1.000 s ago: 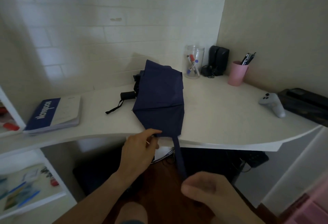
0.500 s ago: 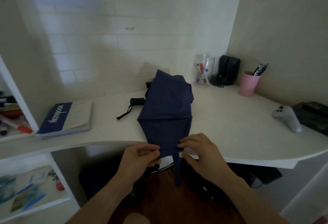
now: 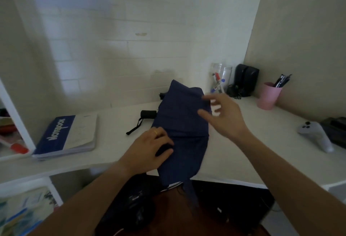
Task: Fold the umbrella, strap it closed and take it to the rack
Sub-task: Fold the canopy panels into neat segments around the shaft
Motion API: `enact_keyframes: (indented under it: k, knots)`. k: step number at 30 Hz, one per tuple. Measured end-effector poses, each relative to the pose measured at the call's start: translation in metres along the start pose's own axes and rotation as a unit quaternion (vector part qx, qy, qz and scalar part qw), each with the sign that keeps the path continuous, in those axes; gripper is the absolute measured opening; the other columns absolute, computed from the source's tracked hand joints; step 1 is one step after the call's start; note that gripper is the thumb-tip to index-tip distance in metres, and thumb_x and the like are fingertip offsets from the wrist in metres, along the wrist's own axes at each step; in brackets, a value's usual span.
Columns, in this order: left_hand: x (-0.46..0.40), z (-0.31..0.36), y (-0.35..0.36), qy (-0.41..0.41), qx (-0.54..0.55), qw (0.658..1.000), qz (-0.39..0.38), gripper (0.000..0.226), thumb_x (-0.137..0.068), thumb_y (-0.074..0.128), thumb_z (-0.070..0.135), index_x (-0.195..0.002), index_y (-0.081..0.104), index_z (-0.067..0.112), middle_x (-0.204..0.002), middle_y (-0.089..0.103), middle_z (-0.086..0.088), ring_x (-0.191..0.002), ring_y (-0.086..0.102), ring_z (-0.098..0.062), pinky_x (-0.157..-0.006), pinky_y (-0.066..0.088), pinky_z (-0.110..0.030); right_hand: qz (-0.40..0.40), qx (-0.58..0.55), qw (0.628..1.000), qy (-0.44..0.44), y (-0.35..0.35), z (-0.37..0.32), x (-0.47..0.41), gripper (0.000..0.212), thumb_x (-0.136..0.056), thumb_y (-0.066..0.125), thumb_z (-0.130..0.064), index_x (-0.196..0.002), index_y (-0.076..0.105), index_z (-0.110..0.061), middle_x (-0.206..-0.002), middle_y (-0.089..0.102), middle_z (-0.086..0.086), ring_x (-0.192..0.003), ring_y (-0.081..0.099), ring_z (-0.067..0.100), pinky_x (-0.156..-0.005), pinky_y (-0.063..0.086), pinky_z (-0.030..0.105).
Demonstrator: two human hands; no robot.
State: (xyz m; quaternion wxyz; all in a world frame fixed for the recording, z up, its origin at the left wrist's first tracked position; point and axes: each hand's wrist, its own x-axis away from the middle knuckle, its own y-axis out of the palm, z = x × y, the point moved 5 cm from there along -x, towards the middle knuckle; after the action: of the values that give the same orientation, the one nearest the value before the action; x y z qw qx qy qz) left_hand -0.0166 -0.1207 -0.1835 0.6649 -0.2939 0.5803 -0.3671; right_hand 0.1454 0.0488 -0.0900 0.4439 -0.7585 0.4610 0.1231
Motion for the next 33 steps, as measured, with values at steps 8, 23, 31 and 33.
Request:
enact_keyframes:
  k: [8,23,31,33]
  knots:
    - [0.007,-0.008,0.005,0.011,0.015,0.998,0.062,0.024,-0.095,0.063,0.042,-0.104,0.075,0.022,-0.104,0.064,0.007,-0.094,0.060,-0.009,-0.083,0.053,-0.028,-0.118,0.033,0.992,0.016,0.010,-0.002,-0.056,0.035,-0.074,0.085,-0.016,-0.106,0.071,-0.022,-0.088,0.072,-0.007,-0.079,0.066,-0.001,-0.076,0.055,0.020]
    - [-0.036,0.003,-0.050,-0.231,0.398,0.876,0.147,0.035,-0.080,0.086,0.018,-0.112,0.072,0.015,-0.105,0.078,0.001,-0.099,0.074,-0.015,-0.089,0.060,-0.032,-0.102,-0.080,0.988,-0.080,-0.019,-0.012,0.007,0.041,-0.074,0.087,-0.025,-0.112,0.073,-0.029,-0.108,0.071,-0.012,-0.098,0.064,0.006,-0.078,0.050,0.014]
    - [0.026,0.018,-0.051,-0.138,0.240,0.959,0.062,0.013,-0.079,0.087,0.023,-0.085,0.076,0.027,-0.089,0.076,0.013,-0.089,0.072,-0.008,-0.085,0.056,-0.026,-0.136,0.101,0.968,-0.186,0.006,-0.003,0.062,0.031,-0.078,0.080,-0.015,-0.105,0.073,-0.030,-0.101,0.071,-0.015,-0.089,0.061,0.008,-0.080,0.055,0.033]
    - [0.041,0.012,-0.045,-0.132,0.187,0.973,0.041,0.014,-0.077,0.086,0.035,-0.080,0.074,0.029,-0.090,0.072,0.016,-0.090,0.069,-0.005,-0.083,0.056,-0.030,-0.144,0.110,0.957,-0.224,0.014,-0.003,0.081,0.024,-0.081,0.077,-0.014,-0.100,0.076,-0.028,-0.099,0.072,-0.013,-0.089,0.065,0.011,-0.078,0.057,0.033]
